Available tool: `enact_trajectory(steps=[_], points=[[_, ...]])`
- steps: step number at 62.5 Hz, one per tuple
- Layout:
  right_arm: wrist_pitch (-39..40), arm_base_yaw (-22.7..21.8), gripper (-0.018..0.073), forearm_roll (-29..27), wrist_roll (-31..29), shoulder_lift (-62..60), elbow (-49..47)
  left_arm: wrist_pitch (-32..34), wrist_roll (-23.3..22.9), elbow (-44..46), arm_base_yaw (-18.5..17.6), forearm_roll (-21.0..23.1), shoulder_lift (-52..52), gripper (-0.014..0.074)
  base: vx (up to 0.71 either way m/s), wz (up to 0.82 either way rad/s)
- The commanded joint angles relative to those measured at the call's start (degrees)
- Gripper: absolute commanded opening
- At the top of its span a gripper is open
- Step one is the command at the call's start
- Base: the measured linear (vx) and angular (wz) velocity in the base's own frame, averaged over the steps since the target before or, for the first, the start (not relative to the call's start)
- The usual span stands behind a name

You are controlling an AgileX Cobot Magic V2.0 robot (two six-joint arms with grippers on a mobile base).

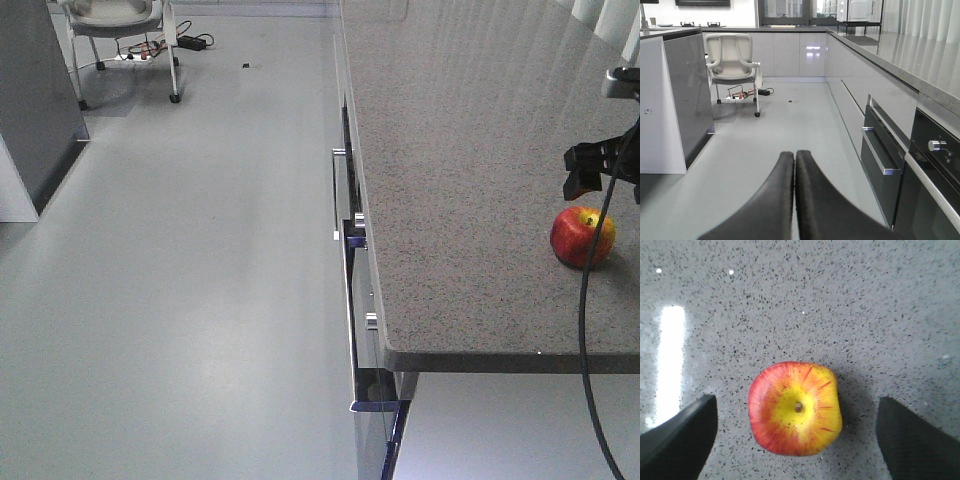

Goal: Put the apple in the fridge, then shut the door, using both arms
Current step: 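Lower the open right gripper down over the apple, then close the right gripper on the apple and lift it off the counter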

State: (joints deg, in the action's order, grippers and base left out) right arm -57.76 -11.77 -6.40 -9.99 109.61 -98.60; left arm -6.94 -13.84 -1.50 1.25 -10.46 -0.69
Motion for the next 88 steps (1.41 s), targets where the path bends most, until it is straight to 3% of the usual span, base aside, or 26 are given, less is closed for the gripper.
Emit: enact_trajectory(steps=[1,36,46,57,64,73,88], points=[[2.19,-0.19,0.0606,-0.46,-0.87,-1.45,-1.68,3.93,-0.6,-1.6,0.1,0.09,-0.83,-0.0006,0.0,0.0],[1.74,-0.19,0.0576,-0.96,-2.37,5.12,-1.68,3.93,-0.6,-1.6,0.1,0.09,-0.83,-0.0006,0.0,0.0],[1.02,-0.19,0.0452,-0.96,-2.37,5.12,-1.68,3.93,-0.6,-1.6,0.1,0.09,-0.83,-0.0006,0.0,0.0],[0.57,-0.19,0.0225,-2.5,-3.13,4.36,-1.68,3.93,-0.6,-1.6,0.1,0.09,-0.83,-0.0006,0.0,0.0],[0.9,-0.19,0.0113,-6.17,-4.97,1.49,-1.68,3.93,-0.6,-1.6,0.1,0.09,-0.83,-0.0006,0.0,0.0],[1.1,-0.19,0.0014,-15.18,-10.98,-5.62,-1.68,3.93,-0.6,-1.6,0.1,0.09,-0.83,-0.0006,0.0,0.0],[-3.44,-0.11,-0.0011,-31.66,-20.58,-21.9,-1.68,3.93,-0.6,-1.6,0.1,0.09,-0.83,-0.0006,0.0,0.0]])
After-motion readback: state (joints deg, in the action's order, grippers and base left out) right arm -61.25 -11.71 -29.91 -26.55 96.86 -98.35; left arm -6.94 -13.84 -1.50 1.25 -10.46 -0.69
